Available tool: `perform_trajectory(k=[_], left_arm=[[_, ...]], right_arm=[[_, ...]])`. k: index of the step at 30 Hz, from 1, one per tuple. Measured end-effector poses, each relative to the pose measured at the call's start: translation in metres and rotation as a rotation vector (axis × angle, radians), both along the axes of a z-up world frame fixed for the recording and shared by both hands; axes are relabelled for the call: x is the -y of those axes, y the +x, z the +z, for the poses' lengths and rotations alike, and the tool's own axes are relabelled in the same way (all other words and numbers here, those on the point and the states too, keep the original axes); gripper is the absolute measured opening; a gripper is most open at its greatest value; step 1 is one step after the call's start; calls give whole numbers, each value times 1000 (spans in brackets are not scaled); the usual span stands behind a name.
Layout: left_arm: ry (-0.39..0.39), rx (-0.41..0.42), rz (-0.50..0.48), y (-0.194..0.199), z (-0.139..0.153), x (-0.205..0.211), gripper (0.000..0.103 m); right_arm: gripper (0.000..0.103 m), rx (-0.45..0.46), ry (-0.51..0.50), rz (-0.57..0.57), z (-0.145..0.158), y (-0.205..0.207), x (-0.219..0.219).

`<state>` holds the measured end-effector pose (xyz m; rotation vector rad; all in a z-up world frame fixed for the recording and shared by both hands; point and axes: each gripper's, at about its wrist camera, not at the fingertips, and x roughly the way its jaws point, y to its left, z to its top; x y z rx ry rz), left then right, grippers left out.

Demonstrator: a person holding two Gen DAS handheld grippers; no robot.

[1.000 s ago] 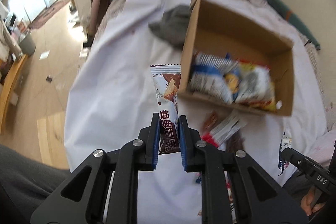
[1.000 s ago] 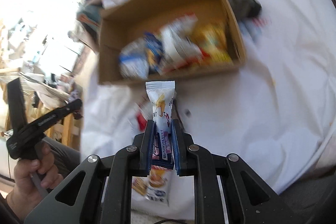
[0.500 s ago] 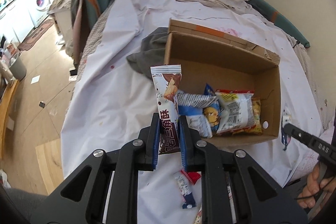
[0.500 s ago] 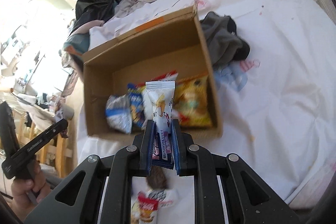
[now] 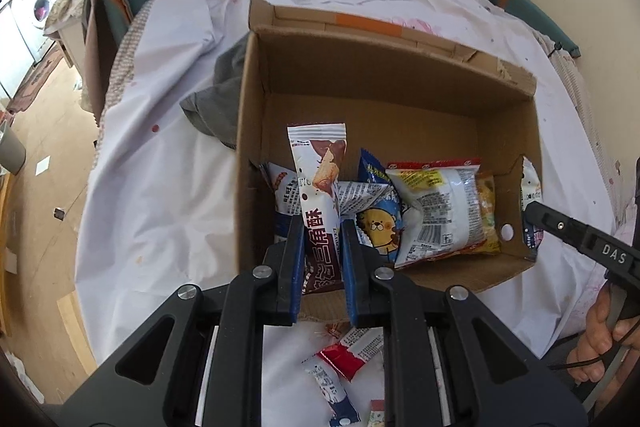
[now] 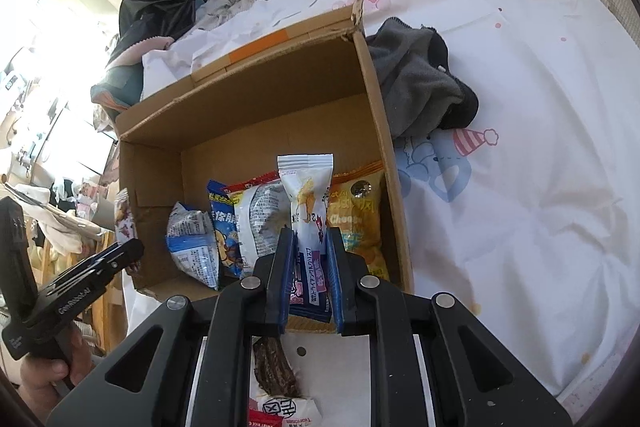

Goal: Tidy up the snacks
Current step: 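Carry both bars into the box and open both tools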

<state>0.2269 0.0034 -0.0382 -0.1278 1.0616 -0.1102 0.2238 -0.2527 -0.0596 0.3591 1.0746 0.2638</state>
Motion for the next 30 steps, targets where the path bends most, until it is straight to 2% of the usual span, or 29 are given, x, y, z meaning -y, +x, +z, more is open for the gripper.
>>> perform_trajectory(k=[6,15,19,21,23,26,30], left_arm=[[-30,-34,22,8,-11,-3,14],[-22,-20,-9,5,-10,7,14],[-43,-28,-9,5,-10,7,15],[-40,-39,-7,6,-12,8,20],[-42,-43,-4,5,-12,8,39],[-37,-28,0,3,-10,8,56],[-29,-5,-10,1,-6,10,66]], right_arm=[[17,-14,-26,4,-10,5,-6],[20,-9,-68,7,-13,5,-12],[21,-9,-51,4,-12,6,-12],[21,-10,-43,4,-12,6,-12],[21,-8,-39,3,-12,6,-12],[21,-4,-30,-1,-10,5,-11],[21,4,-19,-3,-8,5,-10]])
